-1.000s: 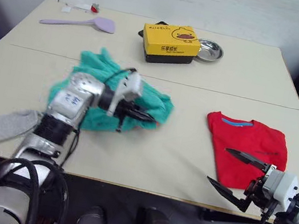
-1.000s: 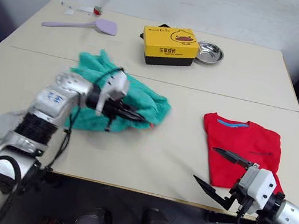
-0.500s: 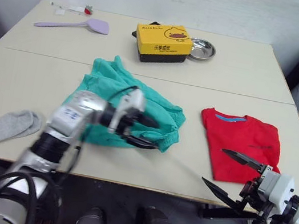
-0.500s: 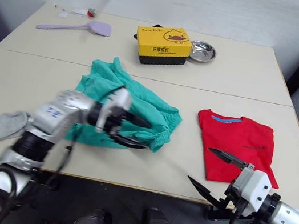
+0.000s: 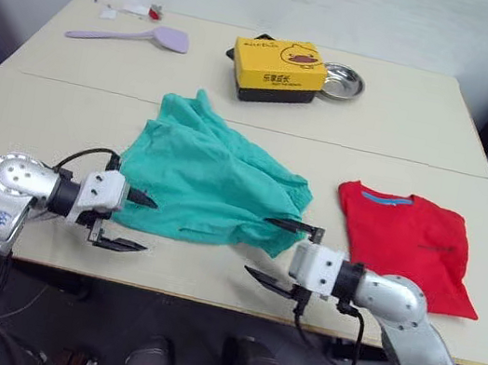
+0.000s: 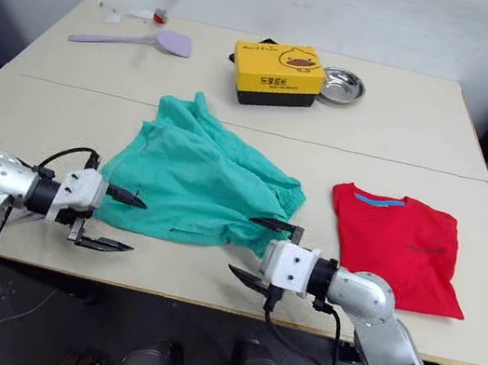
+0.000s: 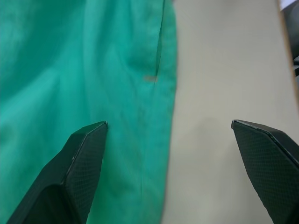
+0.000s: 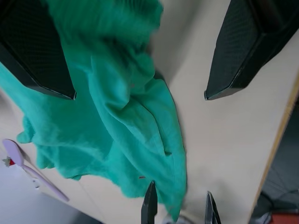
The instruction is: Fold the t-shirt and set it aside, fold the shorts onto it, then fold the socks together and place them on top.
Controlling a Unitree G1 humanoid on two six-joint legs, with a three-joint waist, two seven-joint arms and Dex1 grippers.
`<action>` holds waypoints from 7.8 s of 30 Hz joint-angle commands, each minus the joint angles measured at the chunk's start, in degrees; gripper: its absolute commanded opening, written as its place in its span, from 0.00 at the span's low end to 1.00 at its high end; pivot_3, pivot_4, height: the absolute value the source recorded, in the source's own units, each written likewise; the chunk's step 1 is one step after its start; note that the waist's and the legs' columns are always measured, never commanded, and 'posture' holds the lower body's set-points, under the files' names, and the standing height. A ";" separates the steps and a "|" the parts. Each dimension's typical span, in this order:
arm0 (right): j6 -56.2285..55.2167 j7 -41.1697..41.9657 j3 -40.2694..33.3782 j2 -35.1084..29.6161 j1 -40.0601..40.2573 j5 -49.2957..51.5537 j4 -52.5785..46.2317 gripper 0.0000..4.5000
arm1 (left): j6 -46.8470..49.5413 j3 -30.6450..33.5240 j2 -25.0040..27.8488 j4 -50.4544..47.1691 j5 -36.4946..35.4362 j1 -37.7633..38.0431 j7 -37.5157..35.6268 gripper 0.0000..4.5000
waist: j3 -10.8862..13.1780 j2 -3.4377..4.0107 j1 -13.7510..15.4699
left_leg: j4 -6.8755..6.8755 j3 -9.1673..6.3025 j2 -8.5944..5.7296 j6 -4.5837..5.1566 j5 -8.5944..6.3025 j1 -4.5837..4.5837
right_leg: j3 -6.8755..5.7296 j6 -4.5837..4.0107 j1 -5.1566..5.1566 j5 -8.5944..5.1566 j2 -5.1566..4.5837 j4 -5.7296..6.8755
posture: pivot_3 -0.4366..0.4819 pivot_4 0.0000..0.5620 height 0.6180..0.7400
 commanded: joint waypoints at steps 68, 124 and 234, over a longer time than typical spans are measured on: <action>-23.06 1.19 -10.88 -4.82 11.80 -2.44 3.22 0.99 | 25.35 2.59 -3.53 -4.18 -11.85 -2.23 6.89 0.00 | 0.04 0.36 -1.05 | 0.05 0.15 0.02 -0.01 -0.16 0.14 | 0.13 0.15 0.10 0.09 0.09 -0.07 | 0.48 0.27 1.00; -29.93 -11.19 -14.93 -8.61 -72.45 1.98 68.20 0.01 | -9.38 11.92 -4.20 51.62 -2.72 -67.36 35.10 0.00 | 1.02 0.26 -1.39 | 0.03 0.51 -0.16 -0.41 0.78 -2.12 | 0.43 0.17 -2.52 0.89 0.22 0.12 | 0.48 0.27 1.00; 10.62 0.43 -7.10 9.04 -30.76 11.74 18.68 0.00 | 22.60 13.22 -9.18 -1.52 -9.66 -15.95 29.64 0.00 | 1.16 -0.61 -1.51 | 0.14 -0.15 -0.35 -0.81 0.20 0.19 | -0.13 -0.41 -0.98 0.71 0.22 0.66 | 0.48 0.27 1.00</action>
